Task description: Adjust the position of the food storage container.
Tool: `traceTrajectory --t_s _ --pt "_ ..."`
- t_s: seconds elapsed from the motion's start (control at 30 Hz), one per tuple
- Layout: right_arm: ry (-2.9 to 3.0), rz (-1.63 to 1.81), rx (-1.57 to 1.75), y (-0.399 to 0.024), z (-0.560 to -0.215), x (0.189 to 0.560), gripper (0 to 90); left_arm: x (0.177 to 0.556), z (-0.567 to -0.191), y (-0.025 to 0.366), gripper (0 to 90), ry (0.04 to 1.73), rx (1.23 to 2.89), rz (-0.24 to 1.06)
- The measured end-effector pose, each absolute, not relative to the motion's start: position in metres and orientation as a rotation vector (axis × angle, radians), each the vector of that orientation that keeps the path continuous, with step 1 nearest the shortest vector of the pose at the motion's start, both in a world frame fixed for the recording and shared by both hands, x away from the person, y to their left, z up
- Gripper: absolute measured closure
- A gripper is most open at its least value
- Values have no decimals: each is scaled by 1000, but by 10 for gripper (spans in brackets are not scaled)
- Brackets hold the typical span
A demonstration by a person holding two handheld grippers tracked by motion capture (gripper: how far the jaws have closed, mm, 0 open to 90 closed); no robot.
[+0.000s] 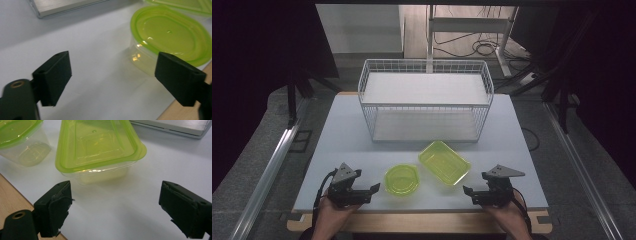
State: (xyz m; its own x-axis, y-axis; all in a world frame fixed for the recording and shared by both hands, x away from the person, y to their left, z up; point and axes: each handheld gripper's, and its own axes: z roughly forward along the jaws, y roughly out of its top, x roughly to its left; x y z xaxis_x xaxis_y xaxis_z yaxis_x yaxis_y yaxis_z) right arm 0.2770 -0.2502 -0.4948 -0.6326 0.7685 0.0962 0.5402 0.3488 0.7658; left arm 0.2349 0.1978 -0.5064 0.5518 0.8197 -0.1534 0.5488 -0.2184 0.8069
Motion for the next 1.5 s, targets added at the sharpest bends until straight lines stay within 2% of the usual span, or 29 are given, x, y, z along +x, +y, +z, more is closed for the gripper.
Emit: traceTrajectory --t_s 0.07,0.1,0.23,0.27,0.37,0.4,0.5,0.73,1.27,1.5 --pt "2328 1161 1167 -251 -494 277 129 233 -501 198 228 1086 1894 385" --pt "2320 1172 1173 -253 -493 277 140 232 -496 198 322 1061 1885 385" --pt "2312 1177 1167 -255 -491 278 160 228 -488 195 481 1017 1850 356" --pt "2312 1180 1168 -256 -491 277 168 226 -484 191 481 985 1834 326" --pt "2314 1185 1163 -256 -490 277 190 221 -476 175 591 918 1831 308" --pt "2317 1185 1159 -256 -490 277 202 220 -474 169 640 896 1842 304" --pt "2318 1184 1159 -256 -490 277 209 220 -472 150 689 850 1897 286" --pt "2320 1167 1142 -255 -489 278 223 226 -472 118 894 787 2000 259" --pt "2342 1148 1120 -253 -490 277 224 246 -475 69 900 781 2093 214" --pt "2354 1135 1115 -251 -491 277 224 252 -487 70 899 844 2094 192"
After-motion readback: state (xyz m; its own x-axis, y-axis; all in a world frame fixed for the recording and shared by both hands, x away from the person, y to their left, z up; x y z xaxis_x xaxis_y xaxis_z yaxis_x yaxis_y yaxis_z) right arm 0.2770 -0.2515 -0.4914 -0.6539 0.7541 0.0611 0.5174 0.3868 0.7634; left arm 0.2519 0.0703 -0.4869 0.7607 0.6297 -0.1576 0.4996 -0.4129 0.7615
